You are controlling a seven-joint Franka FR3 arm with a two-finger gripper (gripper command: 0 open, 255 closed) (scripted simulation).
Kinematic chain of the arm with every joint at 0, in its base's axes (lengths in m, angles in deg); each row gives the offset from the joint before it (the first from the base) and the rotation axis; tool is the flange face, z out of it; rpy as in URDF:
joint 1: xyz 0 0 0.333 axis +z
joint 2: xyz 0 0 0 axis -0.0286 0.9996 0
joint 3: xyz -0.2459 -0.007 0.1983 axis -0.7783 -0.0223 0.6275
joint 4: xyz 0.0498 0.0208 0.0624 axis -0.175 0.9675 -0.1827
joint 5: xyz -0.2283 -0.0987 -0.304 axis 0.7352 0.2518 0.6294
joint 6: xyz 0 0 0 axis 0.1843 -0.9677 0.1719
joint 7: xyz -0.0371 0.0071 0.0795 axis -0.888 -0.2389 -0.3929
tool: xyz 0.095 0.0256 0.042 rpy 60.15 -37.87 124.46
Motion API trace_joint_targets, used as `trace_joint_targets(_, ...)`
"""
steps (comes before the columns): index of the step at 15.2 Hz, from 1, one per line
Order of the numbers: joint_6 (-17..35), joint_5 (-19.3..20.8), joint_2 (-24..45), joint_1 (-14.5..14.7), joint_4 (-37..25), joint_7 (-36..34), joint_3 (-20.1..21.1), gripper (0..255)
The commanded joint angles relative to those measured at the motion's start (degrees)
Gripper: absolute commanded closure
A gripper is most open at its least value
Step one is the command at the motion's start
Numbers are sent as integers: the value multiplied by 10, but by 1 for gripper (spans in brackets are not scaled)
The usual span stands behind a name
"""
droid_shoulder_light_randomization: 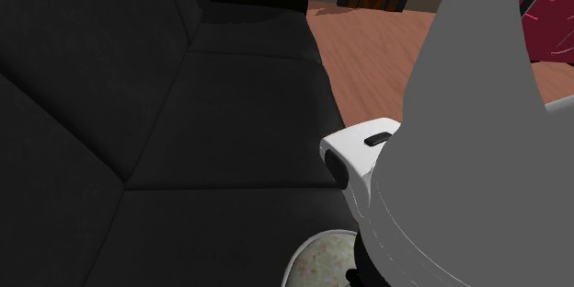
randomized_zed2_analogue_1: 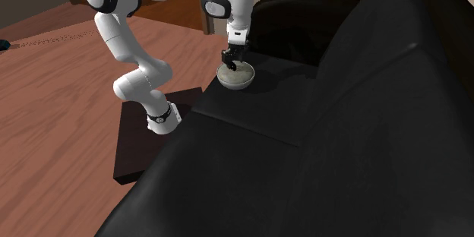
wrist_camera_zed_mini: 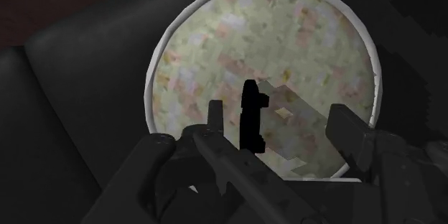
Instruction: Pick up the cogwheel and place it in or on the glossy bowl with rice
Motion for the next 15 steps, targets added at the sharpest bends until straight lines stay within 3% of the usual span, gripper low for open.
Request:
trace_joint_targets(1,0,0,0,0,0,0,0,0)
trace_joint_targets(4,0,0,0,0,0,0,0,0)
trace_joint_targets(8,-64,21,17,-11,-78,-10,-19,0)
trace_joint_targets(15,-64,21,17,-11,-78,-10,-19,0)
